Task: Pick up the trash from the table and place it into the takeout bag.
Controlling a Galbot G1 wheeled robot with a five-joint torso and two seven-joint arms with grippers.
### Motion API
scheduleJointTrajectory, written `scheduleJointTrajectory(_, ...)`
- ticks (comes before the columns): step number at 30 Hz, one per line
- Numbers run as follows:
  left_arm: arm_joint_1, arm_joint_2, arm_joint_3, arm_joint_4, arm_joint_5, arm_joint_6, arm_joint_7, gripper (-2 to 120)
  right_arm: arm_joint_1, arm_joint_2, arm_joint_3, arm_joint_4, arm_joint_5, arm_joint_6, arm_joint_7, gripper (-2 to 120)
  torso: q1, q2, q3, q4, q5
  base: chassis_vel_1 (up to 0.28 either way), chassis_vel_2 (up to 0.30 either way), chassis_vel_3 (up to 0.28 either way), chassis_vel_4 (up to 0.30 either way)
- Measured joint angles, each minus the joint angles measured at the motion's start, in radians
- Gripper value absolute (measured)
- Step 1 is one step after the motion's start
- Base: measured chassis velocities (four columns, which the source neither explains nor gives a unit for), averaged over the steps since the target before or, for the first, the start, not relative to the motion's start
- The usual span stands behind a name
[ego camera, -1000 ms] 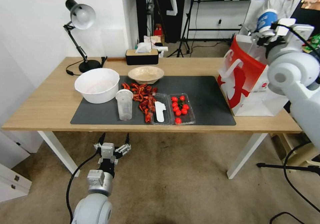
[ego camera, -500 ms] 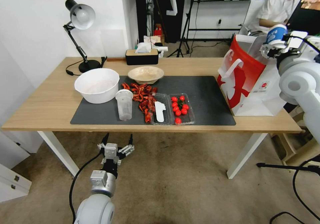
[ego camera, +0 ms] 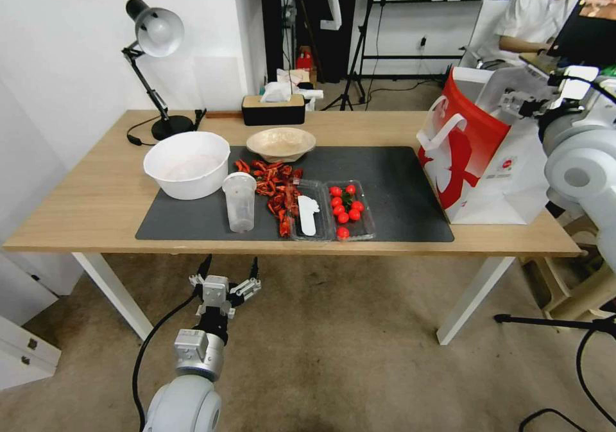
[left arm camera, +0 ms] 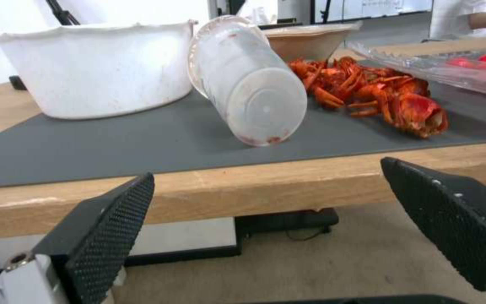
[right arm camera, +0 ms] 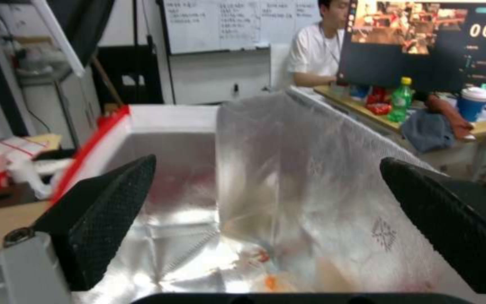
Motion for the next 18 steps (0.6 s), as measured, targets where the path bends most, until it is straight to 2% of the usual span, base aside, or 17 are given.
scheduleJointTrajectory(3, 0.009, 0.001, -0.005, -0.005, 0.002, -0.001, 0.000, 100, -0.019, -0.010, 0.012, 0.039, 0.008, 0.112, -0.060, 100, 0.000, 0.000, 0.000, 0.0002, -0.0005, 0.000, 0.000, 0.000, 0.000)
scheduleJointTrajectory(4, 0.009, 0.001, -0.005, -0.005, 0.002, -0.001, 0.000, 100, -0.019, -0.010, 0.012, 0.039, 0.008, 0.112, -0.060, 100, 0.000, 0.000, 0.000, 0.0002, -0.0005, 0.000, 0.000, 0.000, 0.000)
scheduleJointTrajectory(7, 0.017, -0.004, -0.005, -0.010, 0.010, -0.003, 0.000, 100, -0.088, -0.016, 0.036, 0.105, -0.022, 0.211, -0.164, 100, 0.000, 0.000, 0.000, 0.0003, -0.0002, 0.000, 0.000, 0.000, 0.000)
scheduleJointTrajectory(8, 0.017, -0.004, -0.005, -0.010, 0.010, -0.003, 0.000, 100, -0.088, -0.016, 0.036, 0.105, -0.022, 0.211, -0.164, 100, 0.000, 0.000, 0.000, 0.0003, -0.0002, 0.000, 0.000, 0.000, 0.000)
scheduleJointTrajectory(11, 0.021, -0.008, -0.004, -0.018, 0.014, -0.004, 0.000, 100, -0.191, -0.019, 0.065, 0.165, -0.069, 0.273, -0.278, 100, 0.000, 0.000, 0.000, 0.0001, 0.0001, 0.000, 0.000, 0.000, 0.000)
scheduleJointTrajectory(13, 0.021, -0.009, -0.005, -0.019, 0.014, -0.004, 0.000, 100, -0.208, -0.019, 0.070, 0.173, -0.079, 0.284, -0.295, 100, 0.000, 0.000, 0.000, 0.0001, 0.0001, 0.000, 0.000, 0.000, 0.000)
scheduleJointTrajectory(15, 0.024, -0.009, -0.006, -0.022, 0.015, -0.005, 0.000, 100, -0.324, -0.011, 0.107, 0.212, -0.147, 0.344, -0.404, 100, 0.000, 0.000, 0.000, 0.0000, 0.0002, 0.000, 0.000, 0.000, 0.000)
scheduleJointTrajectory(18, 0.027, -0.010, -0.007, -0.022, 0.016, -0.007, 0.000, 100, -0.398, 0.004, 0.128, 0.236, -0.182, 0.381, -0.463, 100, 0.000, 0.000, 0.000, -0.0001, -0.0003, 0.000, 0.000, 0.000, 0.000)
